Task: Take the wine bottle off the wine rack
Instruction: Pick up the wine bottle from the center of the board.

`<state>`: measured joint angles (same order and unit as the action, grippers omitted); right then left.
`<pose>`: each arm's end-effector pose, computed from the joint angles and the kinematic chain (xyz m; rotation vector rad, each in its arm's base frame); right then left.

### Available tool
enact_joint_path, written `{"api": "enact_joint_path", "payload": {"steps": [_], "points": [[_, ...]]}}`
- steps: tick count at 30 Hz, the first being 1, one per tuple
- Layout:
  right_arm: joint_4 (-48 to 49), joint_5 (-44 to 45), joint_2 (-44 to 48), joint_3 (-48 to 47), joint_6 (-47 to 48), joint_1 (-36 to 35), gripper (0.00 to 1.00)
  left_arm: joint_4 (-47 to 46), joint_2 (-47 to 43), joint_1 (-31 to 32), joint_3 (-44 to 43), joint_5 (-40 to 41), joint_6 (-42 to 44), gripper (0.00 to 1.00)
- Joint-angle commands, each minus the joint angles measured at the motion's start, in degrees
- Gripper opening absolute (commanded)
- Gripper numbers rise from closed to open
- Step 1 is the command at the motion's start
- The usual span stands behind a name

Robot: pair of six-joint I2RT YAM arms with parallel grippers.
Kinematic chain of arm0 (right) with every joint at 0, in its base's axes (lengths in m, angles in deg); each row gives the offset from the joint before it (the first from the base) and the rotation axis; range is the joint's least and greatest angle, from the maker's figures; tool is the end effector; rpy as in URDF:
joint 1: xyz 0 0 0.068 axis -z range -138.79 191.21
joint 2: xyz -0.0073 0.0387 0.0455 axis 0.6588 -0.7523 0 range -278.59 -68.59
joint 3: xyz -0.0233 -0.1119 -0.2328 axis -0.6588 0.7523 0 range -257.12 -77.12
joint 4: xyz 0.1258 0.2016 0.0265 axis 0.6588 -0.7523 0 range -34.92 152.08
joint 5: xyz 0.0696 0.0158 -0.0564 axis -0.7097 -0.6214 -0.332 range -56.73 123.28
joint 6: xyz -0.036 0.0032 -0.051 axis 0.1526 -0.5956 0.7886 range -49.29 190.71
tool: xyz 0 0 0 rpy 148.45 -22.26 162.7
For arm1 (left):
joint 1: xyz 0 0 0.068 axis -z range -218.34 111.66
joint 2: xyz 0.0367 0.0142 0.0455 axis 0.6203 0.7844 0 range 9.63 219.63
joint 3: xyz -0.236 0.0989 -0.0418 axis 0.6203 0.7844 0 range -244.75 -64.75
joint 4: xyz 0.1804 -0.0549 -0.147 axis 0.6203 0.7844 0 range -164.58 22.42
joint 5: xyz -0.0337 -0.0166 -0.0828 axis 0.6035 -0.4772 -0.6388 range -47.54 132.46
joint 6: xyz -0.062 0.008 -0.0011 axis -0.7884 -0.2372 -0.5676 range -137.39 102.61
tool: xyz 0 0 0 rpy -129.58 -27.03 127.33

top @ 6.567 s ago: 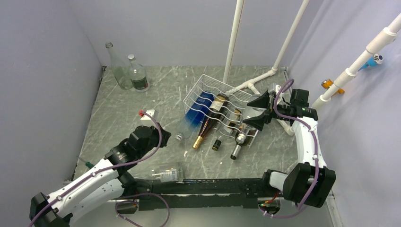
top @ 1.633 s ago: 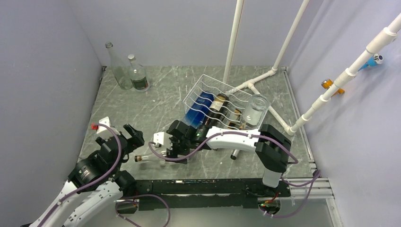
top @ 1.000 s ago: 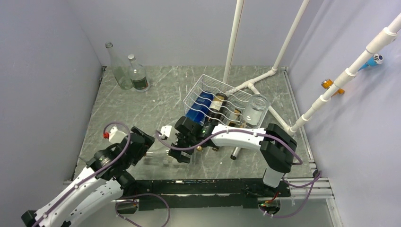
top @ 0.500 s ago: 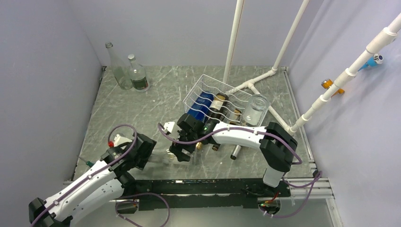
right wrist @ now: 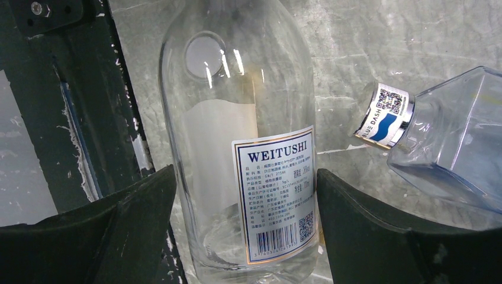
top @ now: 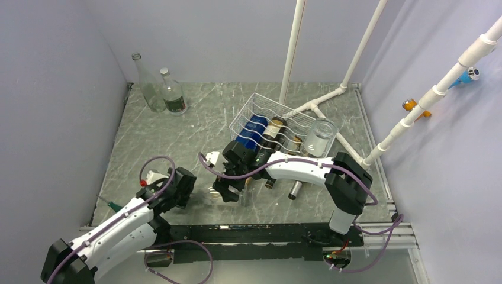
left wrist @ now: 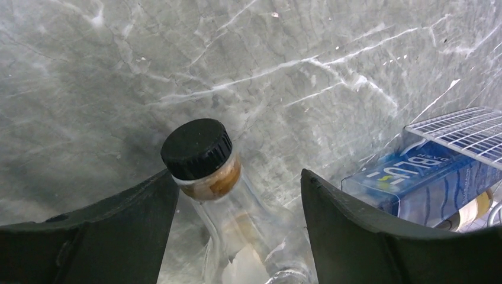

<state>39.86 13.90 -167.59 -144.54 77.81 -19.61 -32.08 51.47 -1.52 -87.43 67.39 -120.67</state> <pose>0.1565 0.3124 0.1998 -1.5833 2.0898 0.7852 0.1063 -0.0545 0.1612 -1.5110 2.0475 -0.4113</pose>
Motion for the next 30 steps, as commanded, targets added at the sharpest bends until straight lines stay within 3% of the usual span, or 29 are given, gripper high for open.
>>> {"api": "enact_joint_path", "payload": {"steps": [1, 6, 9, 11, 15, 23, 30], "points": [[-0.99, -3.18, -0.2, -1.21, 0.2, 0.0, 0.45, -6.26, 0.01, -0.77, 2.54, -1.63, -2.39, 0.77], [-1.25, -3.89, -0.36, -1.4, 0.54, -0.08, 0.46, -9.65, -0.51, -1.11, 5.47, -0.6, -4.02, 0.65], [-1.42, -4.25, -0.48, -1.49, 0.77, -0.01, 0.47, -10.08, -1.26, -1.26, 6.29, 0.81, -4.03, 0.51], [-1.63, -4.77, -0.48, -1.53, 1.02, -0.06, 0.47, -9.53, -2.1, -1.35, 6.7, 1.77, -4.32, 0.37], [-2.39, -7.4, -0.3, -1.87, 1.98, -0.08, 0.51, -7.74, -6.26, -1.4, 6.98, 4.18, -3.39, 0.0], [-6.99, -18.13, 1.04, -3.84, 6.2, -0.09, 0.87, -1.96, -15.05, -1.4, 2.25, 13.25, 5.91, 0.0], [-14.16, -25.05, 3.79, -6.68, 14.31, 1.73, 0.98, -6.7, -17.19, -1.4, -0.66, 18.81, 19.87, 0.0]]}}
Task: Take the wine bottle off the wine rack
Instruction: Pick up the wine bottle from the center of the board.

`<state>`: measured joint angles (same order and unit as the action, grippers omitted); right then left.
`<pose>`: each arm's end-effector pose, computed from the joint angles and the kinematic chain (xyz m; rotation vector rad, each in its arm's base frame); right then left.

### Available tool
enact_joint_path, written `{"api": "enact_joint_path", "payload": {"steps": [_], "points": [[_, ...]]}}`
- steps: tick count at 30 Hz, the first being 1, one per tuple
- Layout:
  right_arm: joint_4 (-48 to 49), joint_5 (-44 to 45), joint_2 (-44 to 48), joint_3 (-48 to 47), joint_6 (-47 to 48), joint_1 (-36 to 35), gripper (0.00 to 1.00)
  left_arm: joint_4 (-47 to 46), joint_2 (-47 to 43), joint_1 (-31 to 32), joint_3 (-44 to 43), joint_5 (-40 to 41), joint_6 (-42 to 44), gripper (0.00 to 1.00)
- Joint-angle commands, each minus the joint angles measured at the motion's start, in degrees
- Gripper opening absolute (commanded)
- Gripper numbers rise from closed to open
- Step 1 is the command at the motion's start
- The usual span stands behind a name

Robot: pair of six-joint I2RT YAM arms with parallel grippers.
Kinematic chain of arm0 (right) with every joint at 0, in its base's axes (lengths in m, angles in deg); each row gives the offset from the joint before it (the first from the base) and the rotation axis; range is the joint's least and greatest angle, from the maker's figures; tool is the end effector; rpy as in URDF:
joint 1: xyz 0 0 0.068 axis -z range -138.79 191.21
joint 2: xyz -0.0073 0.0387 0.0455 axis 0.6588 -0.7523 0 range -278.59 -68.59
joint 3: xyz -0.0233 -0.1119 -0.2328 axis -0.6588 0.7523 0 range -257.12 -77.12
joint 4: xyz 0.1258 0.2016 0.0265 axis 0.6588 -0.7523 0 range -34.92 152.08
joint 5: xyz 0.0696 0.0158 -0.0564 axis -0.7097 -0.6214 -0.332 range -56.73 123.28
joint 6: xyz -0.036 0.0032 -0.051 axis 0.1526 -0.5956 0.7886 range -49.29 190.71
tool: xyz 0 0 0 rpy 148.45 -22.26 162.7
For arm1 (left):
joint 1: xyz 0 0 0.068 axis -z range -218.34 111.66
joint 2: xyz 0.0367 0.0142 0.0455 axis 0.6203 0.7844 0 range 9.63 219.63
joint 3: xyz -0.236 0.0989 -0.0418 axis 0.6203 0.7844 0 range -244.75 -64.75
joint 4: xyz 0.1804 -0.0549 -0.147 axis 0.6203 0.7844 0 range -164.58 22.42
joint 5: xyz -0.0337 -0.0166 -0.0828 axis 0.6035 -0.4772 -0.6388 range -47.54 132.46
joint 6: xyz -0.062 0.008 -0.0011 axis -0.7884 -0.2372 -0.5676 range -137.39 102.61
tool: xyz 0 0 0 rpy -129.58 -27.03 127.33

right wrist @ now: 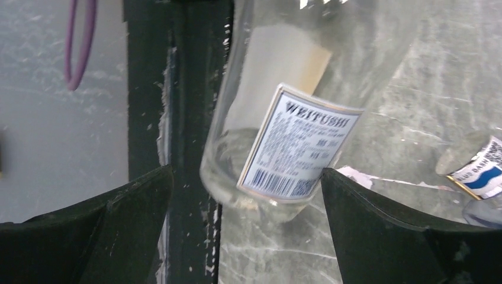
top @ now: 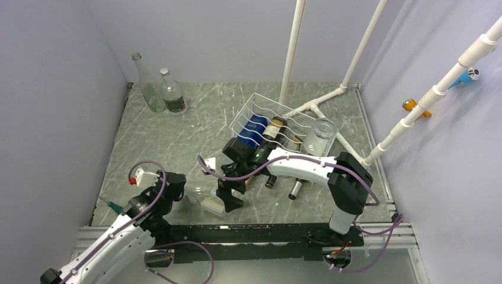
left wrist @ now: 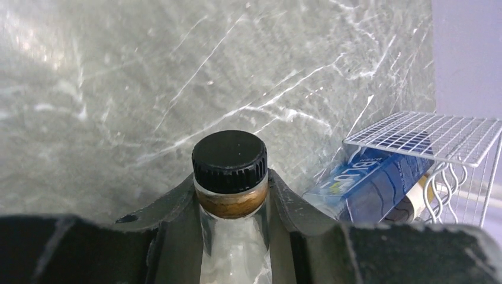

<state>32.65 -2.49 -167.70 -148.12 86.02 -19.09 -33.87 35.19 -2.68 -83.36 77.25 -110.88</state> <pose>0.1460 0.3119 0.2141 -1.8212 1.9417 1.0853 0.0948 -0.0347 0.1705 -1.3278 1.8387 -0.4846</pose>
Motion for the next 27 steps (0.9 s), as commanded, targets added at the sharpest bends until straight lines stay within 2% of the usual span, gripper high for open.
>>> {"api": "enact_joint_path", "payload": {"steps": [1, 4, 11, 17, 24, 27], "points": [[-8.0, -9.7, 4.35, -3.35, 7.56, 1.8, 0.98, -5.26, -0.87, -0.24, -5.5, 9.66, 12.2, 0.0], [-11.59, -12.5, 5.74, -4.3, 12.36, 3.43, 0.99, -8.69, -0.99, -0.24, -7.36, 11.79, 20.0, 0.0], [-21.8, -17.57, 7.64, -6.6, 25.66, 5.04, 1.0, -23.95, 0.13, -0.41, -8.84, 11.68, 40.38, 0.0], [-24.89, -18.09, 9.75, -7.13, 29.24, 7.67, 1.0, -33.72, 2.34, -1.13, -9.76, 10.51, 53.95, 0.0], [-25.44, -19.42, 10.6, -7.18, 29.75, 11.42, 1.0, -38.86, 5.43, -3.39, -11.21, 6.17, 62.1, 0.0], [-25.25, -19.51, 10.43, -7.01, 29.74, 11.69, 1.0, -36.81, 7.54, -5.64, -13.3, 4.21, 62.63, 0.0]]}}
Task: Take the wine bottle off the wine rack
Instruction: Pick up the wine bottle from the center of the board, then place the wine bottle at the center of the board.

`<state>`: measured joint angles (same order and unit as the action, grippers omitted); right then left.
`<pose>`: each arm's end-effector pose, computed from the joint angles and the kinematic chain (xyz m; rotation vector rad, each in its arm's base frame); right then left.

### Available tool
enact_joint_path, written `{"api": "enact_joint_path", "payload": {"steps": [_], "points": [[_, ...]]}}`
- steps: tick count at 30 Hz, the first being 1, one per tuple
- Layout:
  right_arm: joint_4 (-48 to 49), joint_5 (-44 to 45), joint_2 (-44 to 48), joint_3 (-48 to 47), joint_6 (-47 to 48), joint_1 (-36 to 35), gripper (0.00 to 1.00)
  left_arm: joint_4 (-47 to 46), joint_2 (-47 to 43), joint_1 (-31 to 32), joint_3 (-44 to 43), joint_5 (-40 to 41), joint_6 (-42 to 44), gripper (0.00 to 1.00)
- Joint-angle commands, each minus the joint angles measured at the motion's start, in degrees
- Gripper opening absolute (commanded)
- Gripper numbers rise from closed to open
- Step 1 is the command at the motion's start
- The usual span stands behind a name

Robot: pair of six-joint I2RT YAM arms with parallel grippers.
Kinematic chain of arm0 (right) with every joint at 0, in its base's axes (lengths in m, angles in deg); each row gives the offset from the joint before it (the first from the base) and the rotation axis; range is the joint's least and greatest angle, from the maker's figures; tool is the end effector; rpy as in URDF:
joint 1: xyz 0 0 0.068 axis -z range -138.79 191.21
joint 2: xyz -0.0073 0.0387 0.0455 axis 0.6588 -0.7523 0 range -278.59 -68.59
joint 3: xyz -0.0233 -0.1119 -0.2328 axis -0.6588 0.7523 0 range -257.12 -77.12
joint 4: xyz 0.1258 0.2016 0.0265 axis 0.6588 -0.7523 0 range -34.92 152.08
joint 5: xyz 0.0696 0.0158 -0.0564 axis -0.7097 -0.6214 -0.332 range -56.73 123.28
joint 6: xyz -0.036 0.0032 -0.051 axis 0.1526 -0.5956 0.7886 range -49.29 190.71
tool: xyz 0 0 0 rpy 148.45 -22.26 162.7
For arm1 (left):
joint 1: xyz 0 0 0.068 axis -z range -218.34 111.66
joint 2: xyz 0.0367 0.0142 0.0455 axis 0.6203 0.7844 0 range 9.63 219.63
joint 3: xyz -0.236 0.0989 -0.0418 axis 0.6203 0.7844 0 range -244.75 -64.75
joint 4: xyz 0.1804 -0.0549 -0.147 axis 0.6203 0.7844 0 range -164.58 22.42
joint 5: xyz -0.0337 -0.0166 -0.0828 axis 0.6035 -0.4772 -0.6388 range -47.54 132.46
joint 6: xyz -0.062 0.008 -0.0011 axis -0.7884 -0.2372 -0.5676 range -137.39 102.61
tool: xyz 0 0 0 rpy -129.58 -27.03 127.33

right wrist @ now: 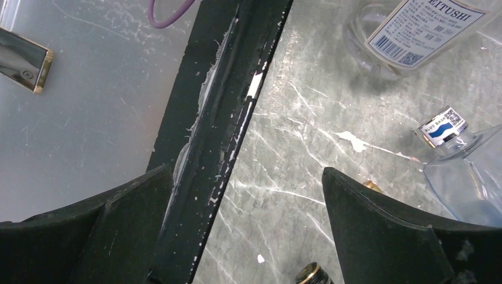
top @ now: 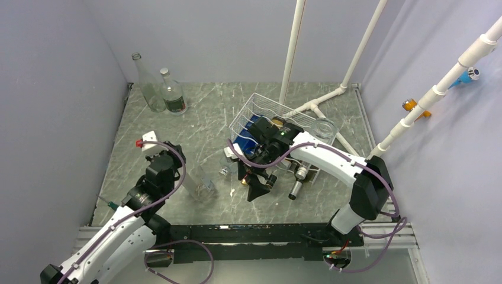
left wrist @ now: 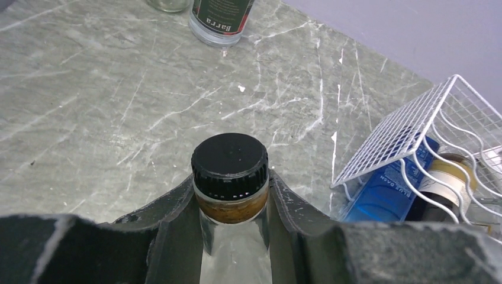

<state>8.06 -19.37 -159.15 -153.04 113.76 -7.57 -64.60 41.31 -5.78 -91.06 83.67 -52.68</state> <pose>0.1619 0.2422 0.2698 -1.9884 1.5967 1.2784 0.1339 -0.0483 0.2547 -0.5298 1.6946 -0.1938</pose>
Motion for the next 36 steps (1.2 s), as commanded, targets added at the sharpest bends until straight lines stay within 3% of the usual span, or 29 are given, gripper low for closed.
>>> {"api": "enact_joint_path", "payload": {"steps": [1, 5, 10, 18, 26, 36], "points": [[-0.58, -2.64, 1.82, -2.0, 1.96, 0.24, 1.0, -3.8, 2.64, -3.49, -7.01, -2.41, 3.71, 0.0], [-0.39, -2.64, 2.02, -1.71, 1.97, 0.26, 1.0, 6.51, 8.01, -8.2, -12.89, -3.2, -1.86, 0.0], [0.17, -2.55, 3.16, -1.03, 1.95, 0.35, 1.0, 8.64, 12.16, -14.78, -16.5, -12.42, -3.6, 0.0], [0.92, -2.37, 5.05, 0.22, 2.18, 0.52, 1.0, 7.9, 17.98, -26.29, -15.77, -31.25, -6.1, 0.0], [1.45, -2.14, 6.1, 0.9, 2.23, 0.59, 1.0, 5.11, 22.31, -35.17, -15.9, -41.08, -5.63, 0.0], [1.55, -1.85, 6.86, 1.32, 2.56, 0.61, 1.0, 1.94, 22.79, -36.95, -17.76, -44.85, -1.57, 0.0]]}}
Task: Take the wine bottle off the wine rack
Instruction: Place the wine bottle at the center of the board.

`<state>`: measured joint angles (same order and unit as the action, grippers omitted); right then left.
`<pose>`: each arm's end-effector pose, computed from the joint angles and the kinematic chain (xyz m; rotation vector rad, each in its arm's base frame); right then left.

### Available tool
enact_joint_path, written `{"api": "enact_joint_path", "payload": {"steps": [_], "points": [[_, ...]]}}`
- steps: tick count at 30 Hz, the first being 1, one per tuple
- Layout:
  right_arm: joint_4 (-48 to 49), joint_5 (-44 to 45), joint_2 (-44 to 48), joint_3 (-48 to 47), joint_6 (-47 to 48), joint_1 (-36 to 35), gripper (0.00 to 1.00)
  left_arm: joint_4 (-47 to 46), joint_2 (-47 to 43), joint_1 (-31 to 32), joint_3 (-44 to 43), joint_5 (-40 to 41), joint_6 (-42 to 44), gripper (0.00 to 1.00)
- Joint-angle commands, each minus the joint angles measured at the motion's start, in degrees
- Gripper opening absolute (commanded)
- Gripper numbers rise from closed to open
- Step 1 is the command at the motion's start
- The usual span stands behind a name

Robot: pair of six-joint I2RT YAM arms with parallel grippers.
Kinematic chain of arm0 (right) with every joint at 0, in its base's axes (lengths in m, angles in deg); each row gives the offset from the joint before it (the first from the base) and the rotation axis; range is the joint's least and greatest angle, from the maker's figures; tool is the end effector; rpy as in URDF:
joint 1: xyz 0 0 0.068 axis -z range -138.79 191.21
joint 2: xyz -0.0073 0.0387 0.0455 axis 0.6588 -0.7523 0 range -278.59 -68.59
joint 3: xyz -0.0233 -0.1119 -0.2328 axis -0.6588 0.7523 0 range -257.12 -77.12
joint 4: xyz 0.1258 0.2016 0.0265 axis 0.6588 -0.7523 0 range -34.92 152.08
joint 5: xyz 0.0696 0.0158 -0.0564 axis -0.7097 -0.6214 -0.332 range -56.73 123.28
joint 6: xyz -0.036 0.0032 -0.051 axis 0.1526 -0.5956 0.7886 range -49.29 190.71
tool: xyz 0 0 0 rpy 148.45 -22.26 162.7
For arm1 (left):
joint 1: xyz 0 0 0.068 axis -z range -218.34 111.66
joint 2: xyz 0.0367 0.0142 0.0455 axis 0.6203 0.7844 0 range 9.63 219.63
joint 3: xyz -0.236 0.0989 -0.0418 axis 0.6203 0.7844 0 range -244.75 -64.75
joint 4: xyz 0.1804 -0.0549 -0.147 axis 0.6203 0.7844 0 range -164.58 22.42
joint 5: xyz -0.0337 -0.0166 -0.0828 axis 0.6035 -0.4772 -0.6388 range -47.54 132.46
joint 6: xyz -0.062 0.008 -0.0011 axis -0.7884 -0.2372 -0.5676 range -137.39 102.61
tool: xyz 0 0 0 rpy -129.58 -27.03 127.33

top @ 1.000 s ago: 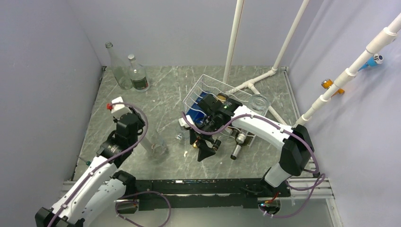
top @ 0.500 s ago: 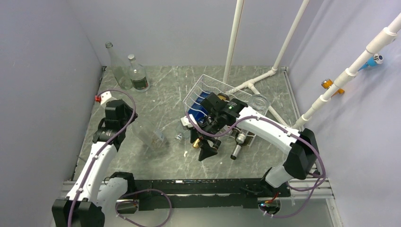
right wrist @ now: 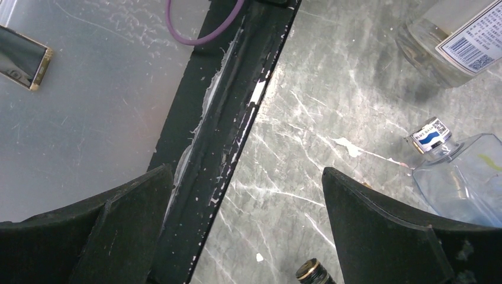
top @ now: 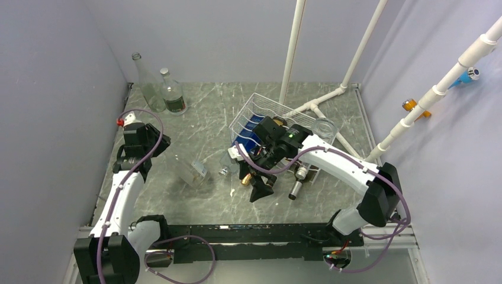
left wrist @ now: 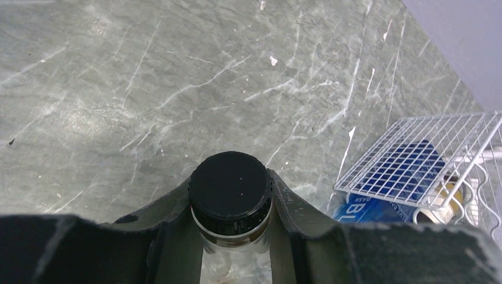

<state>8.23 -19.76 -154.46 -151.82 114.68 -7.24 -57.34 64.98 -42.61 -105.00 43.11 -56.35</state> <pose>0.1532 0.2301 0.2858 -1.9747 1.5146 1.2547 0.2089 0.0161 0.2544 -0.8001 2.0008 -0.3419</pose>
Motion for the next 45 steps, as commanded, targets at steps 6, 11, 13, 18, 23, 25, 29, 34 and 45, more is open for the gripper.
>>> {"api": "enact_joint_path", "payload": {"steps": [6, 11, 13, 18, 23, 25, 29, 34, 45], "points": [[1.16, -1.37, 2.22, -0.01, 1.79, 0.62, 1.0, -10.75, 0.52, -0.12, -6.58, -9.63, 9.64, 0.0], [1.02, -1.54, 2.33, 0.08, 2.0, 1.31, 1.0, -19.4, 2.44, -0.12, -7.17, -16.57, 15.75, 0.0], [1.02, -1.63, 2.35, 0.12, 2.05, 1.5, 1.0, -22.83, 3.41, -0.07, -7.5, -18.87, 18.19, 0.0], [0.93, -1.59, 2.33, 0.24, 2.18, 1.6, 1.0, -29.38, 5.71, -0.12, -8.67, -23.12, 23.77, 0.0], [0.85, -1.54, 2.36, 0.25, 2.43, 1.82, 1.0, -33.8, 9.61, 0.1, -10.85, -27.54, 28.63, 0.0], [0.79, -1.54, 2.17, 0.34, 2.44, 1.86, 1.0, -35.11, 10.95, 0.61, -11.7, -28.26, 29.85, 0.0], [0.76, -1.48, 2.01, 0.29, 2.53, 2.07, 1.0, -36.87, 13.3, 2.64, -13.6, -27.1, 32.09, 0.0], [0.76, -1.46, 1.76, 0.34, 2.62, 2.27, 1.0, -36.78, 17.16, 6.22, -17.5, -22.7, 34.17, 0.0], [0.67, -1.37, 1.62, 0.43, 2.95, 3.17, 1.0, -35.58, 28.14, 10.2, -29.02, -14.12, 38.26, 0.0]]}}
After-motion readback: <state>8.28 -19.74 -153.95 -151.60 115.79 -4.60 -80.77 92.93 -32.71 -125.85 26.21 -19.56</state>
